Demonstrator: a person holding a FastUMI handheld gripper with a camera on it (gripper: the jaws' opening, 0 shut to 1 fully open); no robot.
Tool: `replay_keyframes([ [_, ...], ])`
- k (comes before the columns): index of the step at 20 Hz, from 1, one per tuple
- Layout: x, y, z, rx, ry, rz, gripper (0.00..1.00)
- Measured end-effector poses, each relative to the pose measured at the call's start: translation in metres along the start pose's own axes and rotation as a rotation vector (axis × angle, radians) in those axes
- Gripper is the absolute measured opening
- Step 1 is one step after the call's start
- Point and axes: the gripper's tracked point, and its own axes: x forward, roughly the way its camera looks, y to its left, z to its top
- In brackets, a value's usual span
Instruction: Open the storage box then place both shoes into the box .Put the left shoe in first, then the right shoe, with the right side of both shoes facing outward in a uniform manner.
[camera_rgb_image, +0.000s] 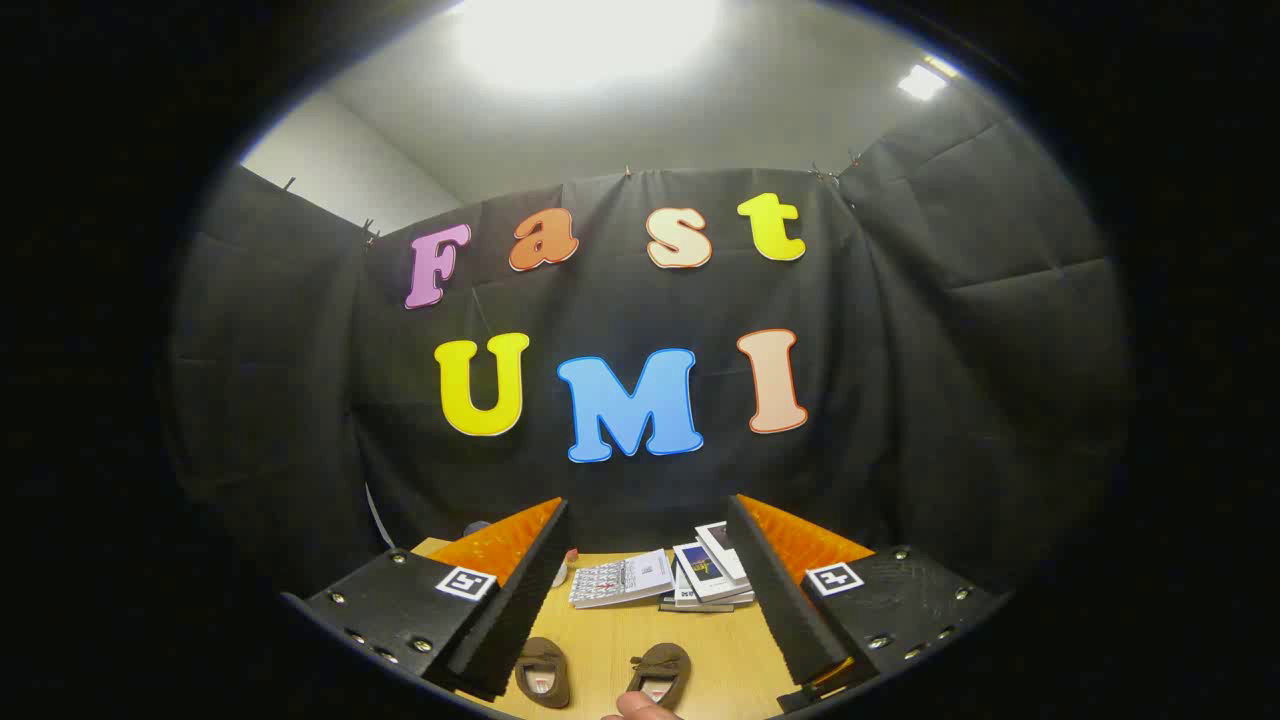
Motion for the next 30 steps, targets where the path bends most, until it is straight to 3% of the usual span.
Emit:
replay_keyframes([
  [9, -0.020, 0.055, -0.016, -0.037, -0.002, 0.005, 0.97],
  [19, -0.007, 0.074, -0.029, -0.074, -0.004, 0.037, 0.97],
  [26, 0.025, 0.103, -0.098, 0.032, 0.155, 0.201, 0.97],
  [30, 0.044, 0.141, -0.155, 0.226, 0.355, 0.359, 0.97],
])
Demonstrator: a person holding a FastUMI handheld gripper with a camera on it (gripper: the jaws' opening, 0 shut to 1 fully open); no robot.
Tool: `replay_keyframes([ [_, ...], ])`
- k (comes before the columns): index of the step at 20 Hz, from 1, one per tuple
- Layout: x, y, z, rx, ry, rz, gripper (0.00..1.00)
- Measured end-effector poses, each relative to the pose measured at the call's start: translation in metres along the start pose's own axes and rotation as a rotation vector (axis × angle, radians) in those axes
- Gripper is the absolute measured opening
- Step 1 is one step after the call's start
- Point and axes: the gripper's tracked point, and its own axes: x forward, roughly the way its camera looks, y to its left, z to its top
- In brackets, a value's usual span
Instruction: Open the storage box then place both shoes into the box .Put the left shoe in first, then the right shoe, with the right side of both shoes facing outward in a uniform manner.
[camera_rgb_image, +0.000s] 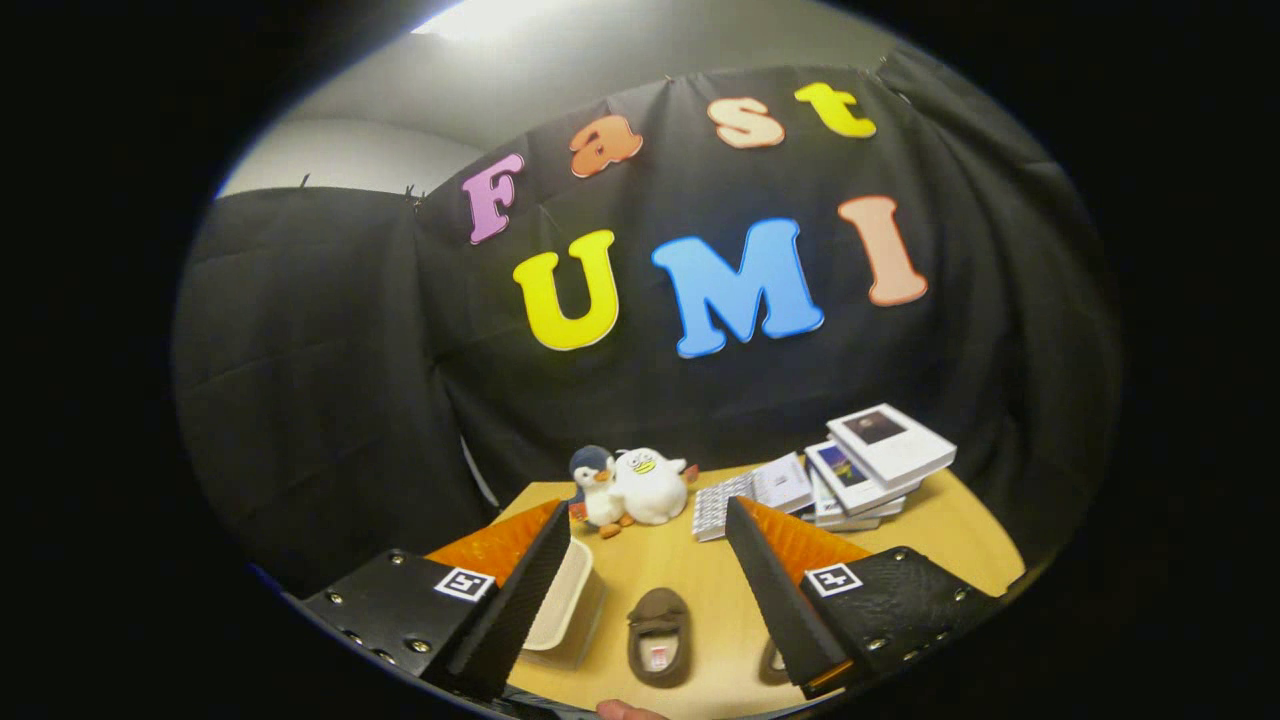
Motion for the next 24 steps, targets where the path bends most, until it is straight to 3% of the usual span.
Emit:
replay_keyframes([
  [10, 0.088, 0.034, -0.135, 0.453, 0.420, 0.289, 0.96],
  [13, 0.111, 0.041, -0.163, 0.603, 0.494, 0.323, 0.96],
  [18, 0.147, 0.040, -0.201, 0.733, 0.556, 0.344, 0.95],
  [24, 0.164, 0.052, -0.217, 0.800, 0.593, 0.403, 0.95],
])
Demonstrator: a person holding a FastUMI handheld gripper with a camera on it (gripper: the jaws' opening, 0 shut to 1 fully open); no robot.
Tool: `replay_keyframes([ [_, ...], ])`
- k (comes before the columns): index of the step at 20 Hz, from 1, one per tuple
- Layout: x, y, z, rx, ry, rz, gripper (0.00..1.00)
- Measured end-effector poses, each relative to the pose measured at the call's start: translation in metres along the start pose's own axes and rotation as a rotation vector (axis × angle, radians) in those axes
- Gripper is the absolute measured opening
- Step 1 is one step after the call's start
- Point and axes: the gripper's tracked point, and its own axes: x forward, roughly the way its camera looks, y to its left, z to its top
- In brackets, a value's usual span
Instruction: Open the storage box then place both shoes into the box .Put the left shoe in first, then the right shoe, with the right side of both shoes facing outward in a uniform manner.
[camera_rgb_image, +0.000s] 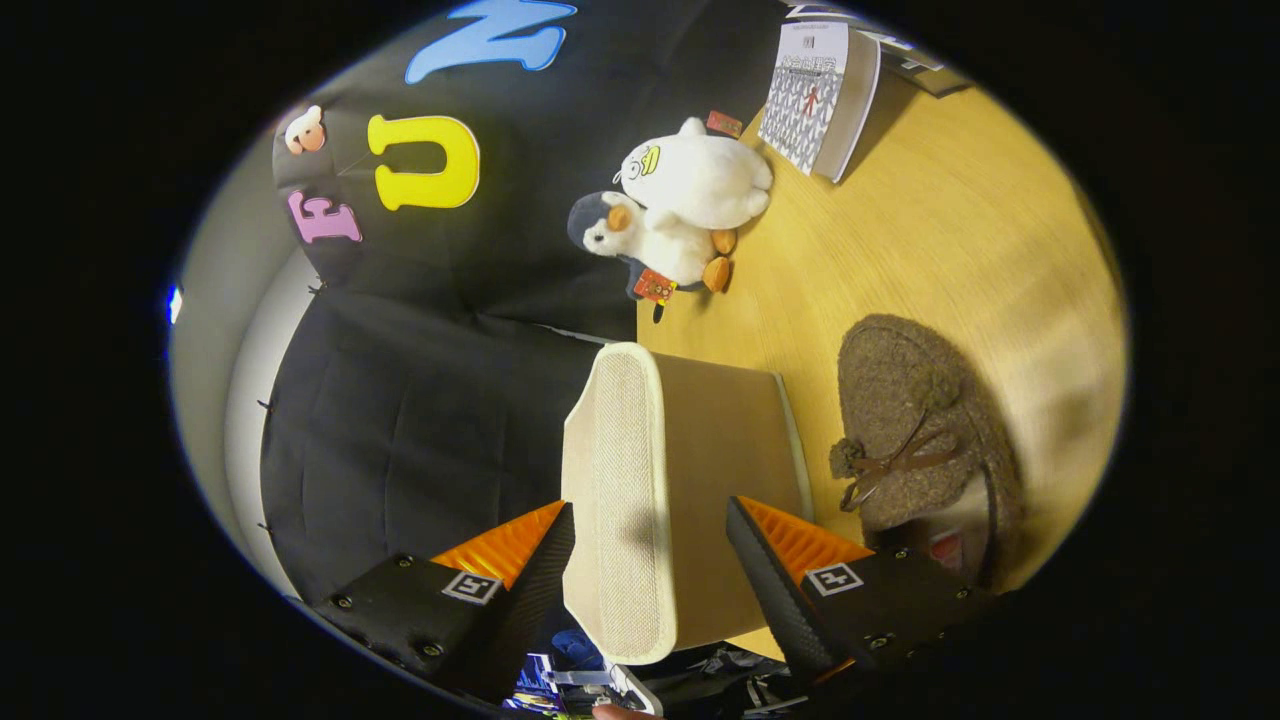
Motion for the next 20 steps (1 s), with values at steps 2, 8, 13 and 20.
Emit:
replay_keyframes([
  [2, 0.009, 0.002, 0.000, 0.002, 0.008, 0.014, 0.95],
  [8, 0.017, 0.006, -0.001, -0.049, 0.016, -0.004, 0.88],
  [13, -0.016, 0.002, 0.024, -0.003, -0.008, -0.036, 0.31],
  [20, -0.001, 0.027, 0.016, -0.064, 0.030, 0.005, 0.05],
])
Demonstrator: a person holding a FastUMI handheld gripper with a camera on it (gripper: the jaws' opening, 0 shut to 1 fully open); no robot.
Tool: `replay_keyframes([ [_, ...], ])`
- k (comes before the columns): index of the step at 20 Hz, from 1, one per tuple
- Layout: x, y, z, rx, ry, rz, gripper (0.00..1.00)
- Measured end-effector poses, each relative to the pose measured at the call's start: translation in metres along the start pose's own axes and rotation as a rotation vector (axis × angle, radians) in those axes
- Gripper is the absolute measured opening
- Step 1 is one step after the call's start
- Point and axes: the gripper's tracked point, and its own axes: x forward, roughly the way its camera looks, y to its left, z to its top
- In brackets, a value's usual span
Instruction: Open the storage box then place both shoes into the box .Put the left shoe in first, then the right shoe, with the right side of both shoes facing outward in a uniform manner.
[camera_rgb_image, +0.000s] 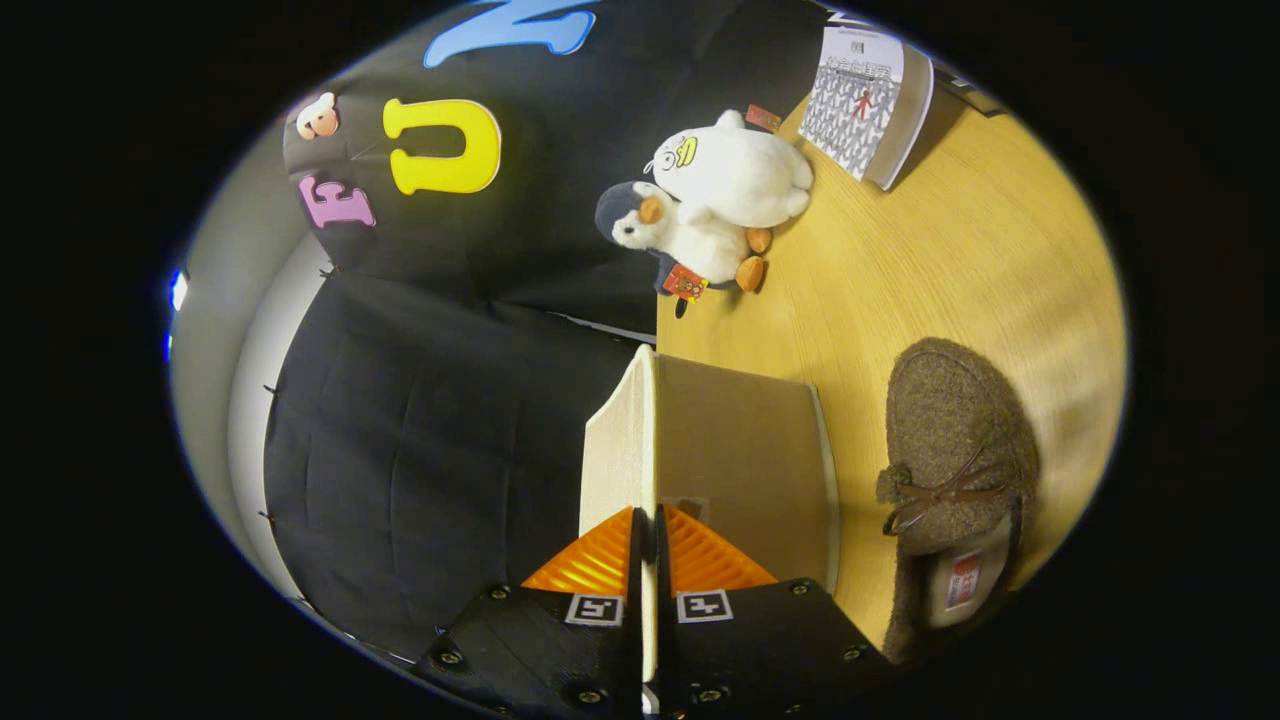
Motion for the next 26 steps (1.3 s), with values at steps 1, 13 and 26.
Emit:
replay_keyframes([
  [1, -0.003, 0.005, 0.001, -0.009, 0.001, 0.000, 0.03],
  [13, 0.008, 0.160, -0.004, -0.182, 0.008, -0.011, 0.03],
  [26, 0.203, 0.256, -0.123, -0.303, 0.170, -0.036, 0.06],
])
